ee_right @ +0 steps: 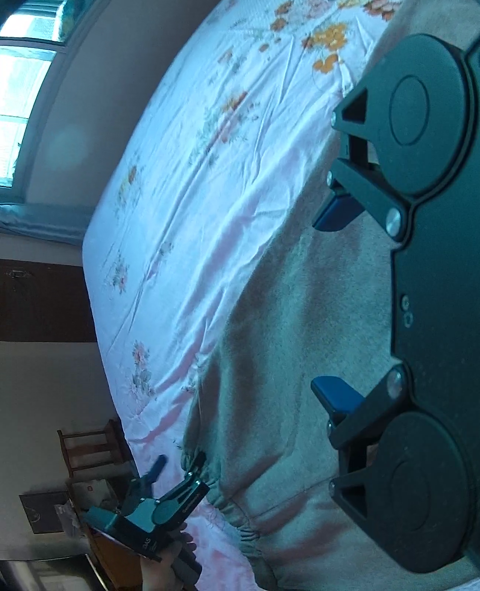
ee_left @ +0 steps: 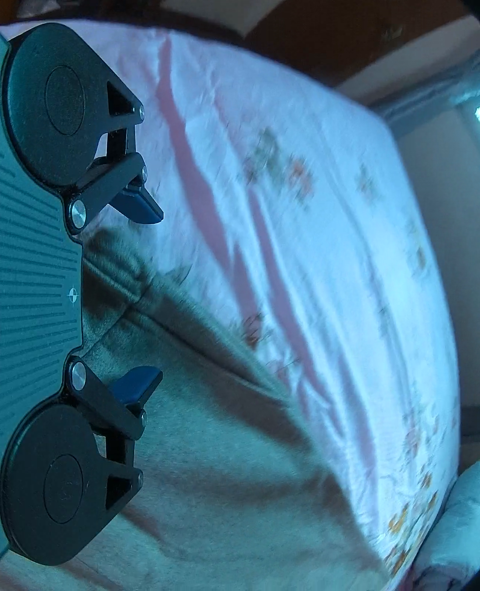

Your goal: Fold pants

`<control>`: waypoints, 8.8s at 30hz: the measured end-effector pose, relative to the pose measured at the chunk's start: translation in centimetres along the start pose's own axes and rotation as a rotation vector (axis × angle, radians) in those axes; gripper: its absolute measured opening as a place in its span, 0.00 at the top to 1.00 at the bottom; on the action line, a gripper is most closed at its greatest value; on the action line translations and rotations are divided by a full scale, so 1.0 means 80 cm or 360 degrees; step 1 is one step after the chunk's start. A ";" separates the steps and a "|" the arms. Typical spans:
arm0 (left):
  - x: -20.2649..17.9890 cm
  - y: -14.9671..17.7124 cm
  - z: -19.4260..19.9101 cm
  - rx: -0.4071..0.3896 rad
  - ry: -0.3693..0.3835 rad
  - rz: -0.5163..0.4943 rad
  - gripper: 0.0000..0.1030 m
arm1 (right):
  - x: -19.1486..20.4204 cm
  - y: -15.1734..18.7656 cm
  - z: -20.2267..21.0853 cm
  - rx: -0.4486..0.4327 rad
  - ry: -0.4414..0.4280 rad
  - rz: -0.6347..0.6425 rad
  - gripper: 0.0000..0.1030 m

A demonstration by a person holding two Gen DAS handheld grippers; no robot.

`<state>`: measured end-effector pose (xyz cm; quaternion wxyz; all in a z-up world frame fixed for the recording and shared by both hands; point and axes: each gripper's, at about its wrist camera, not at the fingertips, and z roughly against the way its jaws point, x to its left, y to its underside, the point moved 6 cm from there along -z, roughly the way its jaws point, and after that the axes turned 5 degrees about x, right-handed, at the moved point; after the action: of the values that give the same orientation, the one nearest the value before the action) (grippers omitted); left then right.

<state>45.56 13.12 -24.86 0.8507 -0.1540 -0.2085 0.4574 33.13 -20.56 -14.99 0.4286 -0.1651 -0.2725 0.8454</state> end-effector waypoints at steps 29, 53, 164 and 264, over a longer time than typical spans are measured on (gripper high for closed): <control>-0.005 0.000 -0.043 0.0022 0.0404 0.0098 0.67 | -0.059 -0.037 -0.083 0.0125 -0.0196 0.0098 0.24; -0.017 0.034 0.011 -0.0204 0.0222 0.0096 0.82 | -0.095 -0.042 -0.170 0.0576 -0.0216 0.0272 0.60; -0.095 0.356 0.236 -0.0335 0.0345 0.1702 0.84 | 0.224 0.233 0.146 -0.0183 0.0007 -0.0621 0.66; -0.536 0.160 0.242 -0.0121 0.0778 0.0583 0.60 | -0.124 0.478 0.239 -0.0639 0.0202 -0.2223 0.94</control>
<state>5.62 -14.78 -23.09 0.7725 -0.3264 0.0167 0.5444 4.81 -53.27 -22.31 0.8445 -0.0768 -0.4388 0.2972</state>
